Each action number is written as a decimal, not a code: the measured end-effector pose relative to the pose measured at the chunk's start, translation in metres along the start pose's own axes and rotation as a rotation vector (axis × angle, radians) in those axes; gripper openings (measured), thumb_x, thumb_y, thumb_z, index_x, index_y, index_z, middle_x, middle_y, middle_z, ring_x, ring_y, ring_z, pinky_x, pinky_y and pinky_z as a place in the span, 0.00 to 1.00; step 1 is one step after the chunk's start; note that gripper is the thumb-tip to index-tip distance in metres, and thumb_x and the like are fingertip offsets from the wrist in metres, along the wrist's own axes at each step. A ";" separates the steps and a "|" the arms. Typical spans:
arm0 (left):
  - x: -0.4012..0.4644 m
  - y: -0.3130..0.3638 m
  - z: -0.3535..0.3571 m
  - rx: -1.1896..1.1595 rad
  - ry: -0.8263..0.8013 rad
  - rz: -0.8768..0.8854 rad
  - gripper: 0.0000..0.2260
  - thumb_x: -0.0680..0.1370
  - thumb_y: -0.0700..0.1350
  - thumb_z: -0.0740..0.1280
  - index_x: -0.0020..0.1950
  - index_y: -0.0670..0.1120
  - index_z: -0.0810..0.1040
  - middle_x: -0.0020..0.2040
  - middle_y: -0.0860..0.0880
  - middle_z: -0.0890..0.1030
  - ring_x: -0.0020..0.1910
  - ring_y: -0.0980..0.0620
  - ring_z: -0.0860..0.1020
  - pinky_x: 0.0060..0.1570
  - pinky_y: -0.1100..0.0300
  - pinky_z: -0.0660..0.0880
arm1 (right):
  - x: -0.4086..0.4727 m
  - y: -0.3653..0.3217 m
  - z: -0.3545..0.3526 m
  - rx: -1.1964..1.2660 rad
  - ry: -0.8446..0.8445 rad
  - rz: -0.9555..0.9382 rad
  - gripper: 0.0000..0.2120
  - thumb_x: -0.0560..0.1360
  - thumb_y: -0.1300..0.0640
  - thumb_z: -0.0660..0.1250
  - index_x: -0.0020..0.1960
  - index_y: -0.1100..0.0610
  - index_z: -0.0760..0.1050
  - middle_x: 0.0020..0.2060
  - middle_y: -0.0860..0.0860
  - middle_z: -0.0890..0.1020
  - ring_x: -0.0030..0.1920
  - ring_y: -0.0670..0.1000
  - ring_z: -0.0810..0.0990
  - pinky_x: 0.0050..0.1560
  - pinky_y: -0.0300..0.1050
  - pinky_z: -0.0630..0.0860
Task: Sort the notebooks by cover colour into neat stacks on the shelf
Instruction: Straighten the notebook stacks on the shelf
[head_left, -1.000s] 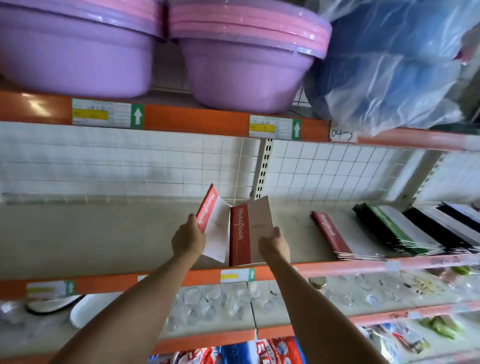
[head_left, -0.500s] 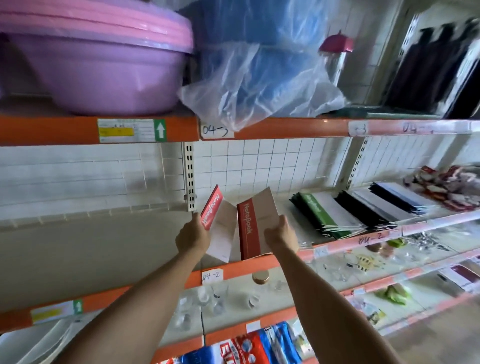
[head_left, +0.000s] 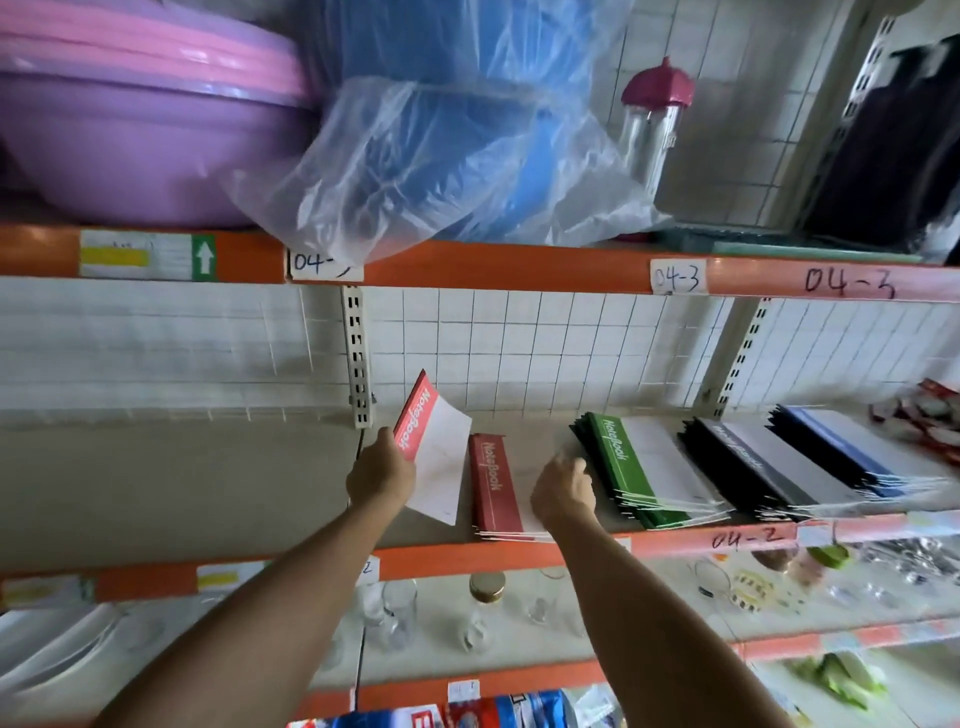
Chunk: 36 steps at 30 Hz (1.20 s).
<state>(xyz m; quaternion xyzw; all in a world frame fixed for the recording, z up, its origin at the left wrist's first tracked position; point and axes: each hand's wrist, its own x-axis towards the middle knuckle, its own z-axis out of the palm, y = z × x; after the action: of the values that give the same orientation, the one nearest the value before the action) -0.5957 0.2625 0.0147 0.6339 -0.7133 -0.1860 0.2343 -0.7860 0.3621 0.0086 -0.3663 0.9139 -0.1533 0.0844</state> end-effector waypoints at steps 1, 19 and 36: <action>-0.003 0.001 0.002 -0.006 -0.003 -0.015 0.15 0.81 0.45 0.64 0.66 0.42 0.70 0.63 0.39 0.78 0.57 0.38 0.79 0.51 0.50 0.77 | 0.002 0.002 0.001 -0.059 -0.017 -0.021 0.21 0.79 0.59 0.61 0.71 0.62 0.68 0.66 0.59 0.69 0.65 0.59 0.72 0.64 0.49 0.73; -0.012 0.085 0.055 0.000 -0.260 -0.084 0.15 0.79 0.46 0.65 0.63 0.41 0.72 0.60 0.42 0.78 0.54 0.41 0.80 0.44 0.54 0.77 | 0.023 0.030 -0.010 0.088 -0.003 -0.153 0.23 0.73 0.62 0.63 0.68 0.55 0.70 0.63 0.59 0.73 0.60 0.61 0.77 0.57 0.51 0.78; 0.001 0.063 0.112 -0.278 -0.411 0.096 0.45 0.72 0.45 0.76 0.79 0.47 0.49 0.68 0.40 0.70 0.61 0.41 0.76 0.57 0.46 0.78 | 0.049 0.047 0.013 0.137 -0.313 -0.043 0.42 0.75 0.40 0.66 0.79 0.55 0.50 0.69 0.60 0.72 0.67 0.62 0.73 0.66 0.57 0.73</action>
<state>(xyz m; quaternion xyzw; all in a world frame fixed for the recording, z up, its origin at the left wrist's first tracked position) -0.7108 0.2663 -0.0420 0.5098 -0.7428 -0.3958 0.1778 -0.8484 0.3572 -0.0216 -0.3986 0.8689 -0.1578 0.2473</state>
